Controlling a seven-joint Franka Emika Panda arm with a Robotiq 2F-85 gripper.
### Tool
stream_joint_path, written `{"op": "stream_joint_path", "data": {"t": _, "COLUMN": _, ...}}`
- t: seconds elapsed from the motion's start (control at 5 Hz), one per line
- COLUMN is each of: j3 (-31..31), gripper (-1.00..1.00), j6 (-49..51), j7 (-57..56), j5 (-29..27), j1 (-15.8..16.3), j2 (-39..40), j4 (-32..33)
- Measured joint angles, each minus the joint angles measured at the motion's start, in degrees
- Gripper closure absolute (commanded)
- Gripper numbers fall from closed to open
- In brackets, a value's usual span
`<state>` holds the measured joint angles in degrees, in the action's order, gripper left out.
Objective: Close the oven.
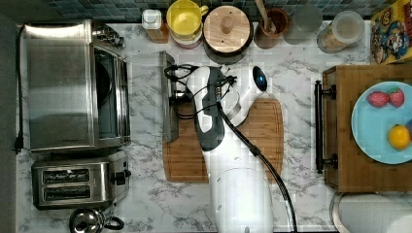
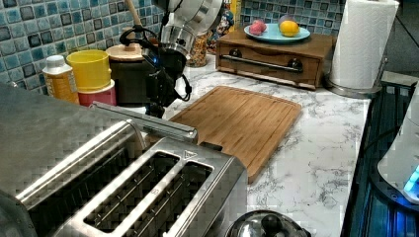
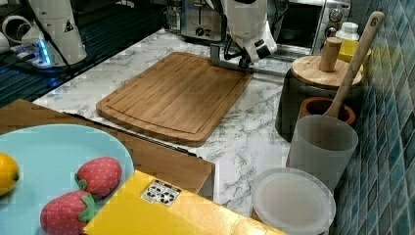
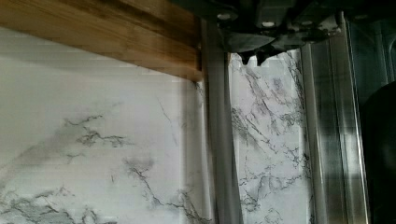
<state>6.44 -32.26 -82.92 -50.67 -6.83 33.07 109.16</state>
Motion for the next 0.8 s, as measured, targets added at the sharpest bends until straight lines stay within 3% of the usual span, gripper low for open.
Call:
{"op": "stream_joint_path", "data": {"t": 0.6, "j3": -0.18, "gripper": 1.0, "j6": 0.22, "j7": 1.68, "j5": -1.65, "j1": 0.56, "j2": -3.94, "j4": 2.29}}
{"op": "stream_joint_path", "data": {"t": 0.8, "j3": -0.15, "gripper": 1.0, "j6": -0.14, "j7": 9.9, "j5": 0.56, "j1": 2.08, "j2": -7.22, "j4": 2.85}}
